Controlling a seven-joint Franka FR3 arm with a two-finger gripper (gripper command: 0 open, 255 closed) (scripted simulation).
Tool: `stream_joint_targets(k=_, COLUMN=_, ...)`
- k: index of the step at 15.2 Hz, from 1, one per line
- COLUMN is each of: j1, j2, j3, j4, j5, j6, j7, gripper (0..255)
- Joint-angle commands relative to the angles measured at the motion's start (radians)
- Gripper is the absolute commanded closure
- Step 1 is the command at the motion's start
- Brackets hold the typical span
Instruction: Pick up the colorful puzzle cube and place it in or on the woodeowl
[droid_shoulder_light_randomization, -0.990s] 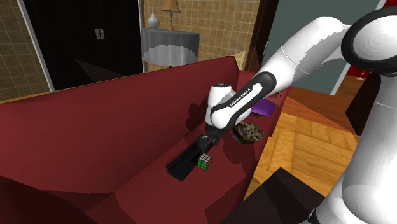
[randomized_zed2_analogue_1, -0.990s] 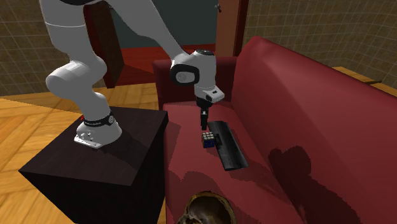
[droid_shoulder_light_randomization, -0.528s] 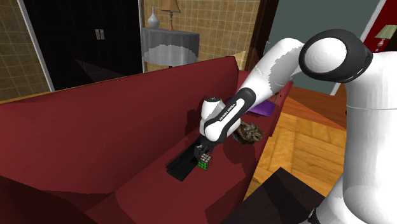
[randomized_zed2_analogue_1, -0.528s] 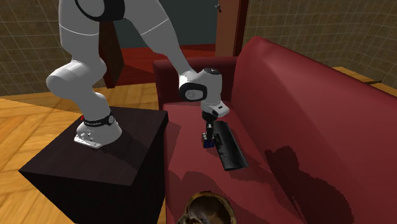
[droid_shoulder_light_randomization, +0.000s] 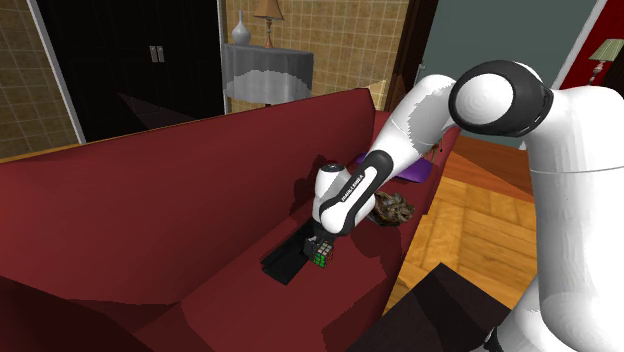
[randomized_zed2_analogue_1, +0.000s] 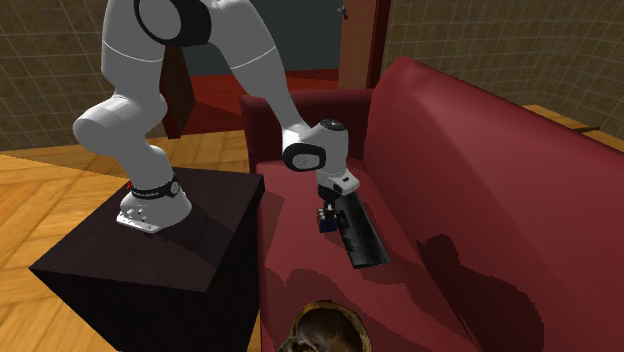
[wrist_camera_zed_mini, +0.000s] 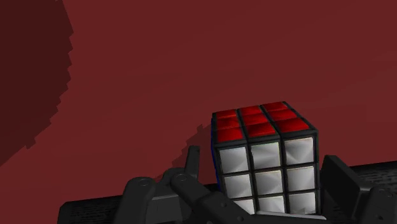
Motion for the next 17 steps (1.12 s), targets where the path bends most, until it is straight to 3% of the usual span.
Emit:
stream_joint_targets(k=1, j1=0.0, j2=0.003, j3=-0.001, j4=0.002, j5=-0.001, j6=0.002, j7=0.0, gripper=0)
stream_joint_targets(k=5, j1=0.0, j2=0.003, j3=-0.001, j4=0.001, j5=0.0, j6=0.002, j7=0.0, gripper=0)
stream_joint_targets(k=6, j1=0.0, j2=0.003, j3=-0.001, j4=0.001, j5=0.0, j6=0.002, j7=0.0, gripper=255)
stream_joint_targets(k=17, j1=-0.004, j2=-0.024, j3=0.005, j4=-0.006, j5=0.004, j6=-0.018, j7=-0.004, gripper=255)
